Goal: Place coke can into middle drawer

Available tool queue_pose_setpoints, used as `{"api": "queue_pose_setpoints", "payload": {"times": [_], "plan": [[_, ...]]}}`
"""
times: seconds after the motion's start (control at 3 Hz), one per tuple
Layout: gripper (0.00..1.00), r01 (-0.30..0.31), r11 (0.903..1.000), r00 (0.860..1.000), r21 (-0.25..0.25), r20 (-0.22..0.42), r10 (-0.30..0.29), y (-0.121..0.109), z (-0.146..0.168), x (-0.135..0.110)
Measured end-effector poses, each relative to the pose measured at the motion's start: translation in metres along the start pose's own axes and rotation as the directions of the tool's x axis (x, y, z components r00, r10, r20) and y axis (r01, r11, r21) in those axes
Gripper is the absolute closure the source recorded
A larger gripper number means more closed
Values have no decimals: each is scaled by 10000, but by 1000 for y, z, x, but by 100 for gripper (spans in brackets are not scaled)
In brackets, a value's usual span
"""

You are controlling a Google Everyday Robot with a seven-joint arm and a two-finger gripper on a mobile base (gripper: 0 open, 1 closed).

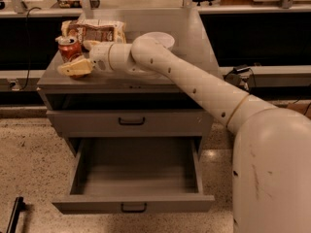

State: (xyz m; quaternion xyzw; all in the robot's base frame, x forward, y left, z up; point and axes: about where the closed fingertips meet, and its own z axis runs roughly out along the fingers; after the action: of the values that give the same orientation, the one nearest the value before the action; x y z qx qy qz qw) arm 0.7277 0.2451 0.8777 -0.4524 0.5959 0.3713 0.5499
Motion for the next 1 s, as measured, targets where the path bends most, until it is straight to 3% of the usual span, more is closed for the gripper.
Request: {"api": "queue_pose_setpoints", "payload": {"times": [0.67, 1.0], "plan": [[64, -96, 9986, 9988, -518, 482, 121, 9, 14, -9], [89, 537, 9921, 9906, -1137, 1310, -386, 17, 6, -36]]}}
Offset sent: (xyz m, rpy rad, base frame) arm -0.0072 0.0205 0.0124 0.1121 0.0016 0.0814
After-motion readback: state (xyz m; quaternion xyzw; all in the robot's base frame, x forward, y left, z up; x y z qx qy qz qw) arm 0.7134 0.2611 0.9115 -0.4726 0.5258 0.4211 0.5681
